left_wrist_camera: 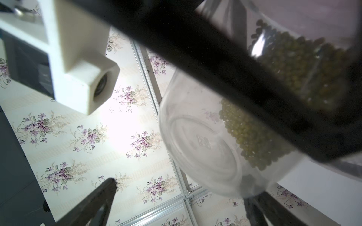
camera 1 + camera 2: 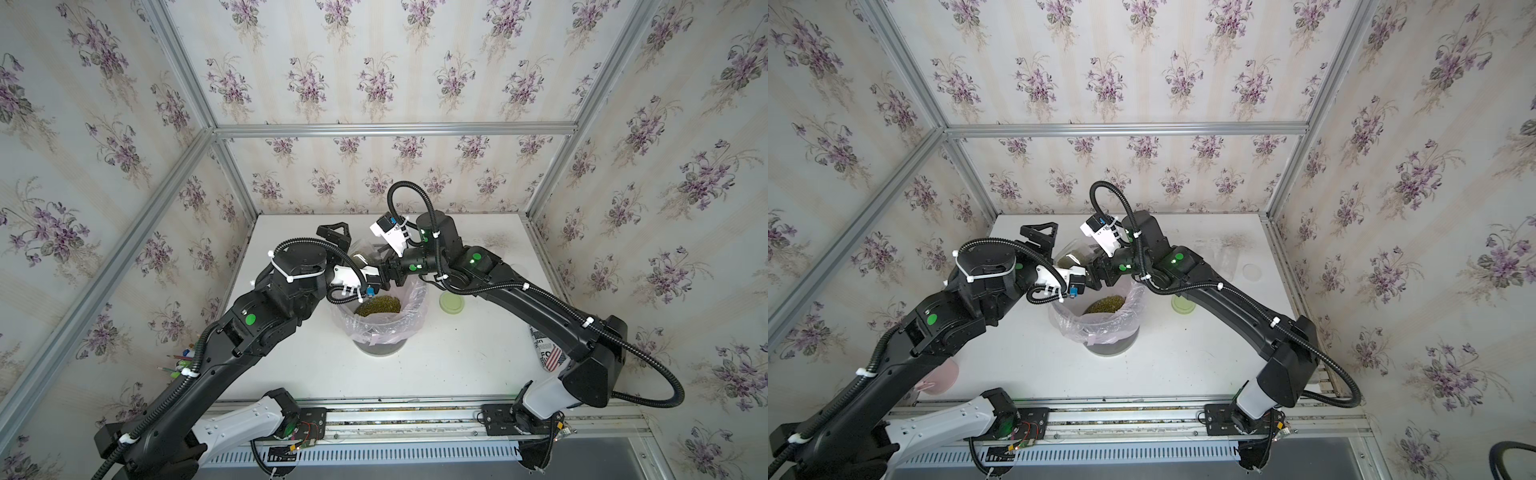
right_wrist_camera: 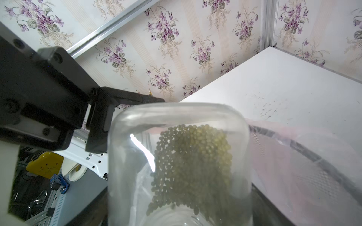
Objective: Empty moldy mung beans from jars
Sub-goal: Pour the moldy mung beans from the jar into the trash bin.
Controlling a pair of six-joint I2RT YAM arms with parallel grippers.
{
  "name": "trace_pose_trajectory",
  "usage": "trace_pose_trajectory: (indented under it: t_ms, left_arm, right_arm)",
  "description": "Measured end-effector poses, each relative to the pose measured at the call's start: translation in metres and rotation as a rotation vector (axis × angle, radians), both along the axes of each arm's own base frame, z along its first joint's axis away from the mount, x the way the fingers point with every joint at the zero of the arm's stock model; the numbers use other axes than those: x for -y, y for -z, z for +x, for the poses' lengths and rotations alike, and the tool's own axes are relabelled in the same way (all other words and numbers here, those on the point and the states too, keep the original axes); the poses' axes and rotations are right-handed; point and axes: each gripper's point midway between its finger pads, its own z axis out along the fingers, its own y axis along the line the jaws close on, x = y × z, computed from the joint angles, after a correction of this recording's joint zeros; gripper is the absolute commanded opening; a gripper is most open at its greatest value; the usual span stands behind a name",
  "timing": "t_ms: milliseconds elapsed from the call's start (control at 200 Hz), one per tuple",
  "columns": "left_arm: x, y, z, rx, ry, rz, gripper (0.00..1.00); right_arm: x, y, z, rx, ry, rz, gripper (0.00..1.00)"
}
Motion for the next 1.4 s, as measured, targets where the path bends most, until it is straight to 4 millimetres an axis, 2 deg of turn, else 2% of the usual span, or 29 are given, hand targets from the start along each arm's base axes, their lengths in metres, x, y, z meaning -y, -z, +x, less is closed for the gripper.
trace_pose_trajectory:
  t_ms: [125, 455, 829, 1399]
  left_arm:
    - [0.001, -0.007, -0.002, 0.0, 0.0, -0.061, 1.0]
    - [-0.001, -0.021, -0.004, -0.002, -0.021, -0.189, 1.0]
    - [0.018, -0.048, 0.002, 0.03, 0.026, -0.355, 1.0]
    - [0.016, -0.055, 0.001, 0.037, 0.024, -0.434, 1.0]
  right_arm:
    - [0.005, -0.006, -0.001, -0.012, -0.005, 0.025, 0.17]
    - [0.002, -0.011, -0.006, -0.035, -0.031, 0.067, 0.17]
    - [0.002, -0.01, -0.013, -0.058, -0.06, 0.076, 0.15]
    - [0.012, -0.015, -0.005, 0.038, 0.012, 0.06, 0.13]
